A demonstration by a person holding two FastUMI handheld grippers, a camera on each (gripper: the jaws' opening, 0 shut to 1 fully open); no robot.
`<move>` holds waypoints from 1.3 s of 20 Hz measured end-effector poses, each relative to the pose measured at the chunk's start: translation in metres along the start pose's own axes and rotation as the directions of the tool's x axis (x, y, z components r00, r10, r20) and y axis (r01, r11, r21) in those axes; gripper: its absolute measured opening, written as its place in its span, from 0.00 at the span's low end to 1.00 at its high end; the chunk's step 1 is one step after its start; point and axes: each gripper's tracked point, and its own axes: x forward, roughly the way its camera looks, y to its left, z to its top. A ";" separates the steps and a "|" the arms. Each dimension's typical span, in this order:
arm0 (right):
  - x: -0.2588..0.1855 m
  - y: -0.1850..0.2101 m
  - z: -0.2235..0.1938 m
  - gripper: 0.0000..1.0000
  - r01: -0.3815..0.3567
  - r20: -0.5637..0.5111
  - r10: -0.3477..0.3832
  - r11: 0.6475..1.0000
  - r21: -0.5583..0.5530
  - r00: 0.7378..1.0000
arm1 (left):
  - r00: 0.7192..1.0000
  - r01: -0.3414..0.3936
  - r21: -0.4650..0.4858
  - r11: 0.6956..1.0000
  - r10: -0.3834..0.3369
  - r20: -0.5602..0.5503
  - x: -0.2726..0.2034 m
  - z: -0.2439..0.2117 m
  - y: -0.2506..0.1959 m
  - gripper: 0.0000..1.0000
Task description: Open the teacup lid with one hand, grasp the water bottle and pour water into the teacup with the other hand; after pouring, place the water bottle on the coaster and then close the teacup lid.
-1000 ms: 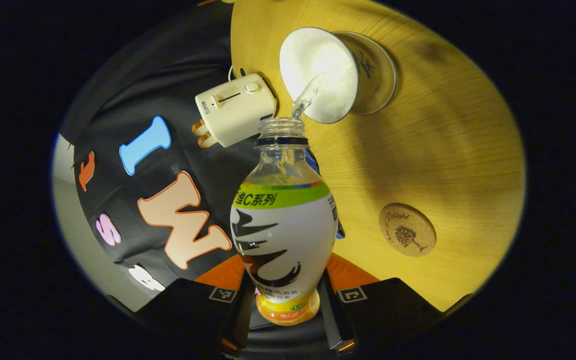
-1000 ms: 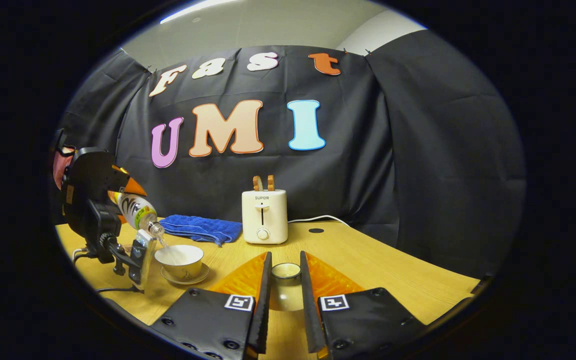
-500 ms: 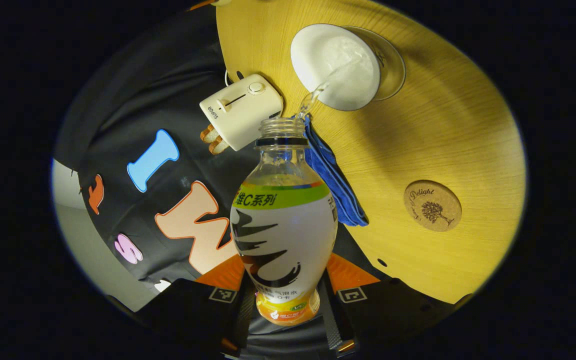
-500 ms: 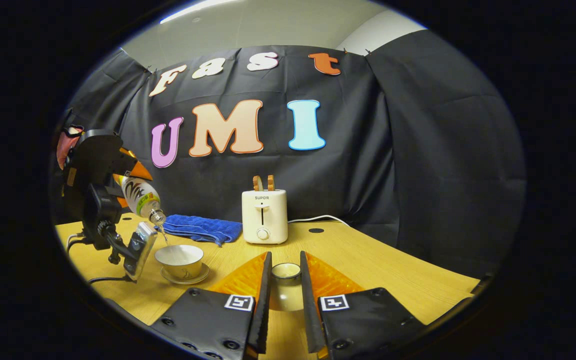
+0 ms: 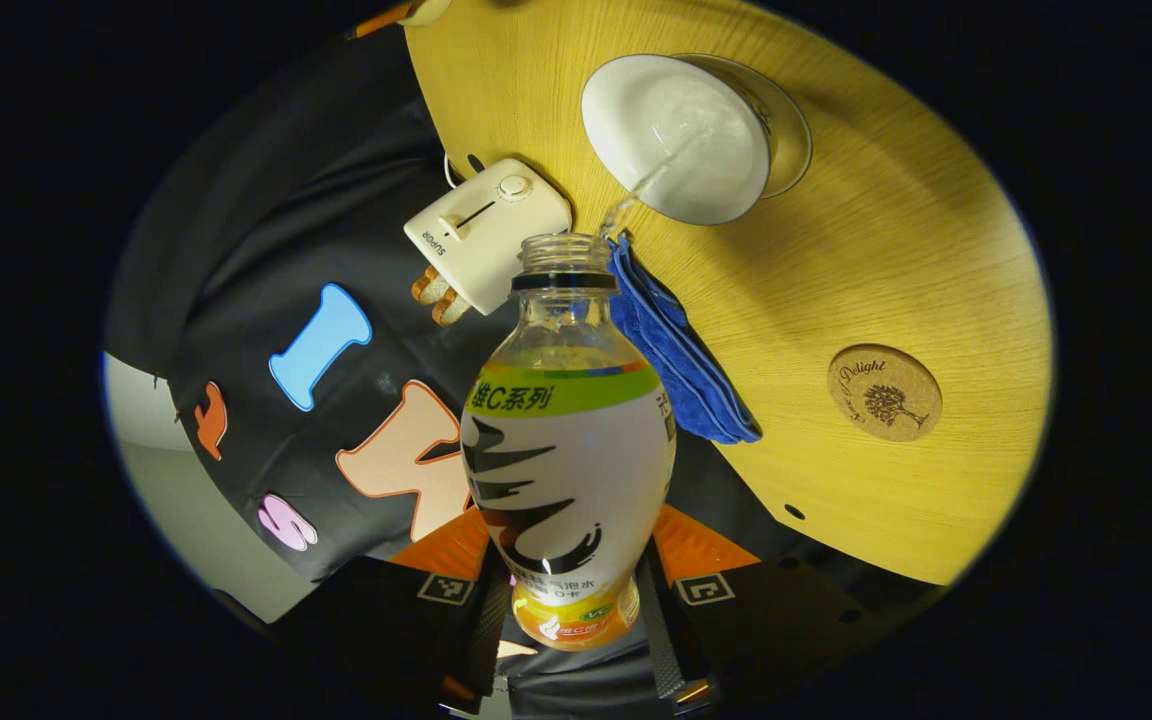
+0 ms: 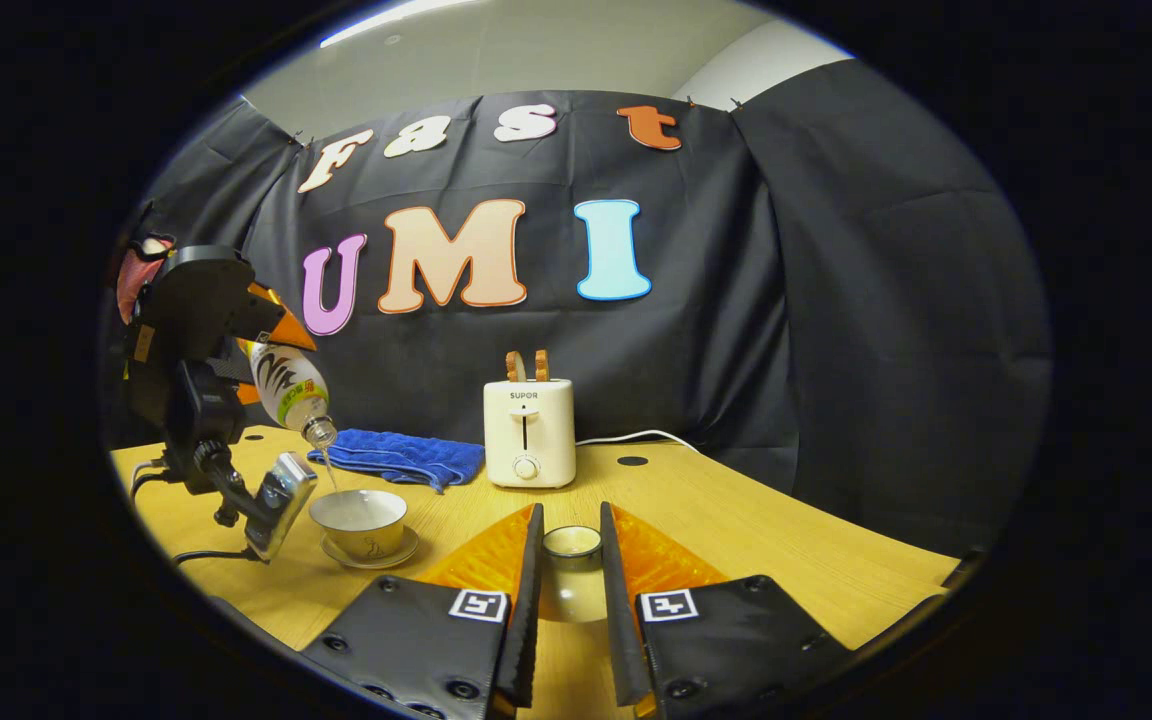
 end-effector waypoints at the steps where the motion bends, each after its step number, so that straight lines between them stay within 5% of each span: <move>1: 0.000 0.000 0.000 0.34 0.000 0.000 0.000 1.000 0.000 1.000 | 1.000 0.008 -0.008 1.000 -0.008 0.002 0.001 0.001 -0.003 0.58; 5: 0.000 0.000 0.000 0.35 0.000 0.000 0.000 1.000 0.000 1.000 | 0.999 0.046 -0.069 0.997 -0.044 0.018 0.002 0.004 -0.017 0.58; 8: 0.000 0.000 0.000 0.35 0.000 0.000 0.000 1.000 0.000 1.000 | 0.995 0.093 -0.203 0.975 -0.085 0.047 0.004 0.010 -0.037 0.58; 12: 0.000 0.000 0.000 0.35 0.000 0.000 0.000 1.000 0.000 1.000 | 0.988 0.146 -0.424 0.894 -0.110 0.109 0.005 0.015 -0.060 0.57; 14: 0.000 -0.001 0.000 0.35 0.002 0.000 -0.002 1.000 0.000 1.000 | 0.986 0.156 -0.549 0.821 -0.101 0.130 0.007 0.013 -0.065 0.57; 16: 0.000 0.000 0.000 0.35 0.002 0.001 -0.002 1.000 0.000 1.000 | 0.984 0.175 -0.719 0.673 -0.084 0.160 0.006 0.010 -0.073 0.57; 20: 0.000 0.000 0.000 0.35 0.002 0.000 -0.002 1.000 0.000 1.000 | 0.986 0.159 -0.946 0.282 0.002 0.166 0.004 -0.003 -0.071 0.57; 23: 0.000 0.000 0.000 0.35 0.002 -0.001 -0.002 1.000 -0.001 1.000 | 0.987 0.143 -0.990 0.013 0.075 0.144 0.002 -0.017 -0.072 0.57; 26: 0.000 0.000 0.000 0.33 0.002 -0.001 -0.002 1.000 -0.001 1.000 | 0.977 0.187 -0.958 -0.216 0.142 0.159 0.003 -0.018 -0.077 0.56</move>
